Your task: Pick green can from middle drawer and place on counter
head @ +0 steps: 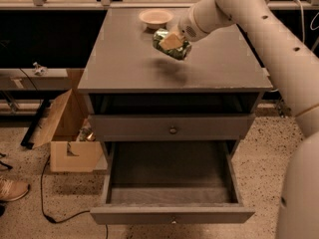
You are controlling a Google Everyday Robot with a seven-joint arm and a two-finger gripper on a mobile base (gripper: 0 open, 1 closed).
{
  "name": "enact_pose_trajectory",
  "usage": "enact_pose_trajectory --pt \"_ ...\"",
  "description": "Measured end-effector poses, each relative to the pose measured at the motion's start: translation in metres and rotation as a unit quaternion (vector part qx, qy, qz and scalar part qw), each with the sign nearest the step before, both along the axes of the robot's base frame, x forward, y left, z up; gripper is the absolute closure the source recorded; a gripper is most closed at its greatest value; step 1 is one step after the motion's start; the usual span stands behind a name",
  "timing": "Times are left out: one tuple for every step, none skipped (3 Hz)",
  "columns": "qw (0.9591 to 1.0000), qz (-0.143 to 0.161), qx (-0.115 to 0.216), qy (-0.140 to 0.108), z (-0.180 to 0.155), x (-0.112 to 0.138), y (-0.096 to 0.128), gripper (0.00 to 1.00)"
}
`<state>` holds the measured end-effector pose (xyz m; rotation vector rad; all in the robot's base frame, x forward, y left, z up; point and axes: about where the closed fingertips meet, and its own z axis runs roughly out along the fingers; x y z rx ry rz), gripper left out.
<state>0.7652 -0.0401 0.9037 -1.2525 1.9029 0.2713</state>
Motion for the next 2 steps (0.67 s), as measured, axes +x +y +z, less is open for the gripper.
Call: enact_pose_trajectory --pt "0.9995 -0.006 -0.006 0.029 -0.024 0.024 0.006 0.82" --pt "0.9988 -0.008 -0.013 0.047 -0.038 0.041 0.011 0.58"
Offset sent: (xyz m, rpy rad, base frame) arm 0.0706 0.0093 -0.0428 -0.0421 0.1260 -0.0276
